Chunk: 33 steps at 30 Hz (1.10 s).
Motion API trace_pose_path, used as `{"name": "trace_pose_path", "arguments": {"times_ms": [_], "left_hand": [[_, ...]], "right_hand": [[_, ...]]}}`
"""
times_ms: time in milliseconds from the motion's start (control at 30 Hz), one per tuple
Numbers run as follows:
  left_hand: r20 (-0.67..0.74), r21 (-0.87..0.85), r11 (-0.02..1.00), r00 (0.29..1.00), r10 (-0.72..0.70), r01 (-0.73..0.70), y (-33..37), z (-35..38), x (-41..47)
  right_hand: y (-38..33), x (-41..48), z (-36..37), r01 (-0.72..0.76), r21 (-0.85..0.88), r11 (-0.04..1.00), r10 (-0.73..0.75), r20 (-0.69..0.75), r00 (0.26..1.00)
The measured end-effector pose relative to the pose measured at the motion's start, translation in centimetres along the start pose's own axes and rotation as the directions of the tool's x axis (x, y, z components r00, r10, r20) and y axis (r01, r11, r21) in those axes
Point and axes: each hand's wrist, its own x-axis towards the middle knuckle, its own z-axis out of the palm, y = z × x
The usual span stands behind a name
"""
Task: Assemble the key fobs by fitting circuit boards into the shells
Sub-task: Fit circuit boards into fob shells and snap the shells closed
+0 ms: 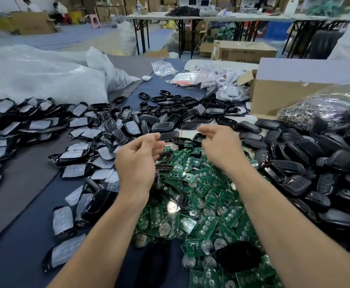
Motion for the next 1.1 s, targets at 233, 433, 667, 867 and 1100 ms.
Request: {"name": "trace_pose_path", "arguments": {"times_ms": [233, 433, 667, 867, 1100], "left_hand": [[0.055, 0.094, 0.995, 0.998, 0.034, -0.039, -0.2, 0.1, 0.2], [0.161, 0.323, 0.932, 0.980, 0.117, -0.164, -0.3, 0.5, -0.5], [0.562, 0.530, 0.697, 0.816, 0.137, -0.482, -0.6, 0.4, -1.4], [0.492, 0.550, 0.694, 0.852, 0.179, -0.464, -1.3, 0.9, -0.8], [0.428, 0.625, 0.669, 0.893, 0.138, -0.403, -1.4, 0.7, -0.6]], "right_hand": [[0.3, 0.3, 2.1, 0.051, -0.304, 0.951, -0.060, -0.020, 0.998], [1.1, -3.5, 1.8, 0.028, -0.116, 0.993, -0.033, -0.040, 0.999], [0.2, -6.7, 2.0, 0.151, -0.013, 0.988, -0.152, -0.074, 0.986], [1.3, -6.9, 1.2, 0.090, 0.214, 0.973, -0.043, -0.216, 0.976], [2.3, -6.5, 1.3, 0.012, -0.280, 0.960, 0.002, 0.052, 0.999]]}}
